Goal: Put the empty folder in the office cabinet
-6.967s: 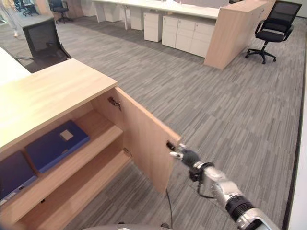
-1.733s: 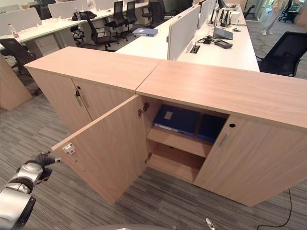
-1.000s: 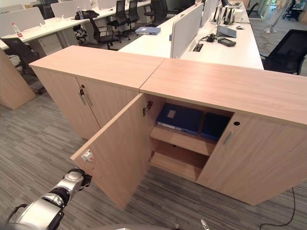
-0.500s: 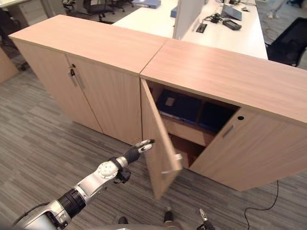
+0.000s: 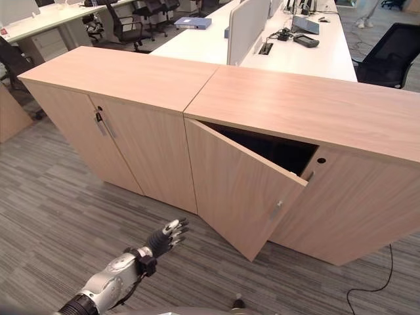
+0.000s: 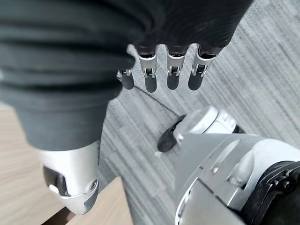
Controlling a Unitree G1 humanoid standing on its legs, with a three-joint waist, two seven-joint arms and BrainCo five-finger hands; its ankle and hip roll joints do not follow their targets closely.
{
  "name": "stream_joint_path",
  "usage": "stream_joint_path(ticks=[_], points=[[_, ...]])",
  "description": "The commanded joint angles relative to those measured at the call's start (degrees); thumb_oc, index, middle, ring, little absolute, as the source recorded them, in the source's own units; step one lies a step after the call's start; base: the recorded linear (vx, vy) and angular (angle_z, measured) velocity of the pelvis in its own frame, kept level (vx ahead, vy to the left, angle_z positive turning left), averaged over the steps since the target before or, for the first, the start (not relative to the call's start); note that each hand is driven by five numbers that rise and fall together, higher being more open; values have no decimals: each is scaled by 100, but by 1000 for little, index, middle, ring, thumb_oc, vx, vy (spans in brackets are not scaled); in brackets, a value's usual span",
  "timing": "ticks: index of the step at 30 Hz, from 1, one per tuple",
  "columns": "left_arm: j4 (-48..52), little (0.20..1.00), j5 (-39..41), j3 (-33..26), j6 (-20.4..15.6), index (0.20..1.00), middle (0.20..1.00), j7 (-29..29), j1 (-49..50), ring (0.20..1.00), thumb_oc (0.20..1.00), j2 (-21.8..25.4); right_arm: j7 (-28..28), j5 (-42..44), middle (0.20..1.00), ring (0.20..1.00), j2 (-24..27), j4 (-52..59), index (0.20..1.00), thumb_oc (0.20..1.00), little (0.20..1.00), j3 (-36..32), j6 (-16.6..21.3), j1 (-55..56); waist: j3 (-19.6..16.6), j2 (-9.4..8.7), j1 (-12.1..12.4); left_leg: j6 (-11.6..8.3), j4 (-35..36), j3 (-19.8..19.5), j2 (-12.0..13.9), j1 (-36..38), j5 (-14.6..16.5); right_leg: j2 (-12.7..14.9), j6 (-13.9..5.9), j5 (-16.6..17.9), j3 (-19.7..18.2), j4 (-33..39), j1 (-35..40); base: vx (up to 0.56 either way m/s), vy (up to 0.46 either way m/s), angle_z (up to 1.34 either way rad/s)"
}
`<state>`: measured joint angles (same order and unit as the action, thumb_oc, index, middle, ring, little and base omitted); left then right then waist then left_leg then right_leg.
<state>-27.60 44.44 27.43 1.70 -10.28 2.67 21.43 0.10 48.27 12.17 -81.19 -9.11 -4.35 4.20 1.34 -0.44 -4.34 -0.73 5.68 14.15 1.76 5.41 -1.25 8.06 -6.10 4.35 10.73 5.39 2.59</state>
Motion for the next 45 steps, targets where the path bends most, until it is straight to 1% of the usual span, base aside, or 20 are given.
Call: stream_joint_path(ticks=[1, 2, 3, 4, 6, 13, 14, 15, 16, 17, 18, 20, 21, 22, 23, 25, 26, 27, 35, 45], points=[[-2314, 1000, -805, -1010, -7, 1000, 1000, 289, -238, 1000, 1000, -716, 90, -68, 1000, 1000, -46, -404, 1000, 1000, 1000, -147, 56, -325, 89, 64, 29, -220, -68, -284, 341, 113, 578, -134, -194, -608, 39, -39, 44, -17, -91, -39], [-3172, 1000, -892, -1236, 39, 1000, 1000, 269, -265, 1000, 1000, -884, 116, -79, 1000, 1000, -18, -440, 1000, 1000, 1000, -187, 43, -312, 58, 67, 19, -229, -68, -256, 357, 118, 562, -154, -175, -606, 1, -39, 37, 26, -107, -35], [-4705, 1000, -992, -2096, 55, 1000, 1000, 56, -307, 1000, 1000, -1097, 216, -2, 1000, 1000, 43, -600, 1000, 1000, 1000, -297, 43, -274, -16, 74, -5, -282, -68, -205, 420, 147, 538, -236, -101, -638, -56, -39, 45, 59, -142, -24], [-5304, 1000, -1165, -2545, 45, 1000, 1000, 97, -298, 1000, 1000, -1070, 245, 5, 1000, 1000, 53, -645, 1000, 1000, 1000, -332, 47, -279, -37, 80, -23, -315, -68, -170, 475, 186, 532, -301, -63, -671, -75, -39, 67, 51, -165, 2], [-5707, 1000, -1444, -2897, 34, 1000, 1000, 232, -241, 1000, 1000, -1021, 225, -39, 1000, 1000, 57, -724, 1000, 1000, 1000, -358, 47, -299, -73, 81, -44, -351, -68, -122, 539, 181, 495, -365, -20, -688, -108, -39, 45, 23, -119, -11], [-5758, 1000, -1641, -3189, -135, 1000, 1000, 632, -154, 1000, 1000, -1020, 126, -86, 1000, 1000, 24, -800, 1000, 1000, 1000, -409, 92, -301, -96, 73, -49, -449, -68, -55, 722, 196, 413, -541, 63, -763, -157, -39, 56, 12, -120, -9], [-5563, 1000, -1674, -3060, -319, 1000, 1000, 921, -201, 1000, 1000, -1059, 30, -85, 1000, 1000, 5, -809, 1000, 1000, 1000, -365, 206, -334, -53, 55, -50, -525, -82, -18, 882, 234, 347, -706, 145, -844, -191, -39, 98, -20, -302, -13], [-5340, 1000, -1854, -2891, -512, 1000, 1000, 1205, -268, 1000, 1000, -1044, -52, -96, 1000, 1000, -26, -788, 1000, 1000, 1000, -297, 297, -359, 30, -30, -30, -530, -607, -65, 994, 76, 462, -800, 234, -888, -240, -39, 144, -20, -302, -16], [-5340, 1000, -1854, -2891, -512, 1000, 1000, 1205, -268, 1000, 1000, -1044, -52, -96, 1000, 1000, -26, -788, 1000, 1000, 1000, -297, 297, -359, 29, -30, -31, -530, -611, -67, 994, 72, 464, -800, 234, -888, -239, -39, 143, -79, -260, -18], [-5070, 1000, -2001, -2686, -659, 1000, 1000, 1483, -357, 1000, 1000, -1036, -147, -79, 1000, 1000, -52, -723, 1000, 1000, 1000, -185, 383, -409, 228, -171, 26, -438, -1474, -274, 1001, -290, 669, -806, 313, -865, -340, -39, 173, -91, -177, -18], [-4933, 1000, -2021, -2589, -714, 1000, 1000, 1546, -396, 1000, 1000, -1029, -168, -112, 1000, 1000, -49, -690, 1000, 1000, 1000, -104, 412, -433, 331, -222, 78, -385, -1913, -523, 941, -523, 675, -816, 352, -845, -395, -39, 173, -142, -216, -28], [-4731, 1000, -2010, -2378, -849, 1000, 1000, 1700, -507, 1000, 1000, -1042, -274, -258, 1000, 1000, 3, -615, 1000, 1000, 1000, 52, 482, -551, 501, -293, 212, -241, -2401, -1283, 498, -1152, 623, -796, 391, -814, -428, -39, 131, -106, -80, -34], [-4665, 1000, -2109, -2264, -925, 1000, 1000, 1818, -555, 1000, 1000, -1081, -354, -372, 1000, 1000, 12, -580, 1000, 1000, 1000, 132, 534, -597, 515, -321, 241, -173, -2354, -1570, 259, -1352, 707, -763, 370, -805, -439, -39, 108, -45, -12, -48], [-4665, 1000, -2110, -2264, -925, 1000, 1000, 1819, -557, 1000, 1000, -1079, -355, -373, 1000, 1000, 10, -580, 1000, 1000, 1000, 131, 534, -600, 491, -331, 217, -168, -2340, -1588, 240, -1384, 679, -748, 366, -801, -417, -39, 80, 15, 57, -36], [-4532, 1000, -2202, -2035, -1019, 1000, 1000, 2012, -573, 1000, 1000, -1185, -519, -519, 1000, 1000, 5, -500, 1000, 1000, 1000, 289, 626, -684, 568, -304, 329, -142, -1962, -2116, -90, -1501, 539, -745, 331, -761, -527, -39, 92, 25, 103, -24], [-4557, 1000, -2035, -1955, -994, 1000, 1000, 1920, -576, 1000, 1000, -1270, -564, -578, 1000, 1000, 24, -433, 1000, 1000, 1000, 471, 618, -818, 601, -198, 403, -101, -1551, -2770, -530, -1538, 363, -833, 325, -707, -760, -39, 77, 32, 107, -15], [-4559, 1000, -2035, -1956, -994, 1000, 1000, 1920, -579, 1000, 1000, -1270, -565, -578, 1000, 1000, 24, -434, 1000, 1000, 1000, 471, 618, -820, 592, -201, 390, -101, -1527, -2781, -536, -1546, 336, -827, 323, -702, -749, -39, 62, 89, 114, -45], [-4691, 1000, -1911, -1985, -1022, 1000, 1000, 1865, -532, 1000, 1000, -1353, -503, -696, 1000, 1000, 5, -325, 1000, 1000, 1000, 585, 633, -880, 500, -96, 397, -122, -1205, -2999, -572, -1320, 294, -905, 291, -731, -945, -39, 78, 72, 82, -80], [-4738, 1000, -2141, -2073, -948, 1000, 1000, 1671, -351, 1000, 1000, -1311, -360, -1338, 1000, 1000, -31, -322, 1000, 1000, 1000, 777, 476, -678, 135, 179, 318, -3, -75, -2598, -404, -431, 163, -677, 194, -830, -1075, -39, 264, 132, 191, -47], [-4304, 1000, -2129, -1834, -963, 1000, 1000, 1305, -432, 1000, 1000, -1179, -287, -1518, 1000, 1000, 30, -143, 1000, 1000, 1000, 791, 475, -676, 108, 202, 227, 214, -68, -2322, -528, -285, 363, -400, -26, -769, -1269, -156, 187, 37, 127, -18]])
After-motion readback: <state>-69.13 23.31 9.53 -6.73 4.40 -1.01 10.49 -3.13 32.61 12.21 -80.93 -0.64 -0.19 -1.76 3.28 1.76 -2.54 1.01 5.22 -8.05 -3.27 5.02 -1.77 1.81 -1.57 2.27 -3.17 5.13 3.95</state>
